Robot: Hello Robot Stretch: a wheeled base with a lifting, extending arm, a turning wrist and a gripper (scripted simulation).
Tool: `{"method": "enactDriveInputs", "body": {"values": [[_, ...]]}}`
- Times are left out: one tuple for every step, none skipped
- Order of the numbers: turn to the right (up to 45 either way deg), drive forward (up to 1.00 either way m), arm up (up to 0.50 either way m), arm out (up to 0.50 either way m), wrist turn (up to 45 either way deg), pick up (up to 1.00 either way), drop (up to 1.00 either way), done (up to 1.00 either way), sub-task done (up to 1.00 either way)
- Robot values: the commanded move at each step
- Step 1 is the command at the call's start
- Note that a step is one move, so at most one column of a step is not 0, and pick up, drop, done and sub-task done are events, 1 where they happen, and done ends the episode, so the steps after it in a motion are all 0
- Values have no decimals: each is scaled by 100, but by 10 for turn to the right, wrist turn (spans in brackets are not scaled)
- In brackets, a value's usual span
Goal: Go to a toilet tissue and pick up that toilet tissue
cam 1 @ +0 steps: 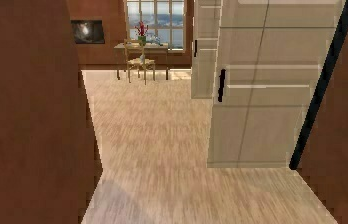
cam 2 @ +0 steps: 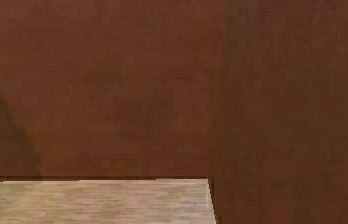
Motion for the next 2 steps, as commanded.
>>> {"method": "enactDriveInputs", "body": {"values": [[0, 5, 0, 0, 0, 0, 0, 0, 0], [-30, 0, 0, 0, 0, 0, 0, 0, 0]]}}
